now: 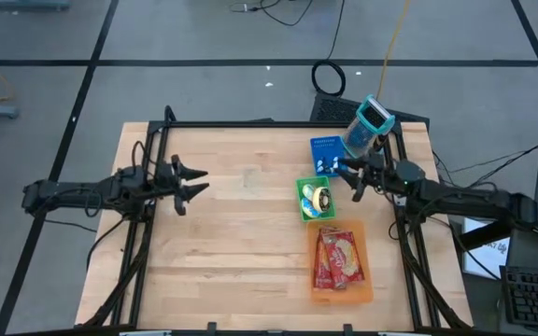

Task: Pick & Place Food Item
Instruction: Return to Home Position

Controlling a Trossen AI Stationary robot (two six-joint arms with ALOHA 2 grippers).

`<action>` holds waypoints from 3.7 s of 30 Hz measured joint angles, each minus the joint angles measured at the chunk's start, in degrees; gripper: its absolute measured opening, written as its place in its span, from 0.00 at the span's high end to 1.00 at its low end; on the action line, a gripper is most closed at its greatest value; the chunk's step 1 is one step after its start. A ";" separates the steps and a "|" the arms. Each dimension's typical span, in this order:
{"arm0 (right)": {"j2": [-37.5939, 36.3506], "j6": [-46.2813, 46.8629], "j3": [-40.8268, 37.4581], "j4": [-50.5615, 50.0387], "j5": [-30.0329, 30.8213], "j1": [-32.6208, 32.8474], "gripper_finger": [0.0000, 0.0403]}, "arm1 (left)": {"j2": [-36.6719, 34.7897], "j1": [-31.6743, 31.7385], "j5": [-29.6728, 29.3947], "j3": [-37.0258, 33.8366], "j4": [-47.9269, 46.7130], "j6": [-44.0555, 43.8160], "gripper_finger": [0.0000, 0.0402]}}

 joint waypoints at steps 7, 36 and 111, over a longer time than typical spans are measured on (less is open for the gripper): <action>-8.50 -0.65 0.00 -7.37 0.04 -0.02 0.58 | -0.51 -5.36 -8.36 -4.18 5.01 1.07 0.54; -30.41 -2.75 3.59 -32.56 -8.53 -0.04 0.57 | -19.50 -6.32 -10.01 -9.33 -6.15 1.08 0.54; -29.98 -5.16 -8.04 -23.66 -14.85 0.00 0.58 | -19.45 -6.32 -8.76 -9.33 -7.33 1.11 0.54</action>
